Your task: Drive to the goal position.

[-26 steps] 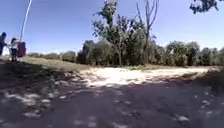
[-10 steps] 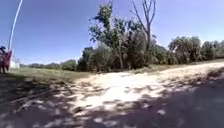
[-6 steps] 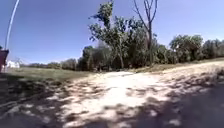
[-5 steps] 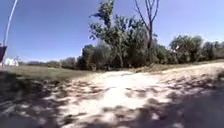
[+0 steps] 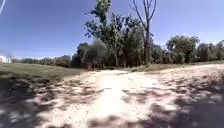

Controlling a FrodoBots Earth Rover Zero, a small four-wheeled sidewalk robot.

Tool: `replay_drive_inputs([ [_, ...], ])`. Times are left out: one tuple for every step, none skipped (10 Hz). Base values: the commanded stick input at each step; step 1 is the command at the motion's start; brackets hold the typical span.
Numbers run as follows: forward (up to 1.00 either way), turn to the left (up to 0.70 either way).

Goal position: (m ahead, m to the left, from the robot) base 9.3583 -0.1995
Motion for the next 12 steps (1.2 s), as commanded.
replay_drive_inputs([
  [0.85, -0.34],
  [0.85, -0.34],
  [0.85, -0.34],
  [0.85, -0.19],
  [0.85, -0.02],
  [0.85, 0.0],
  [0.85, 0.0],
  [0.85, 0.0],
  [0.85, 0.0],
  [0.85, 0.0],
  [0.85, 0.0],
  [0.85, 0.0],
])
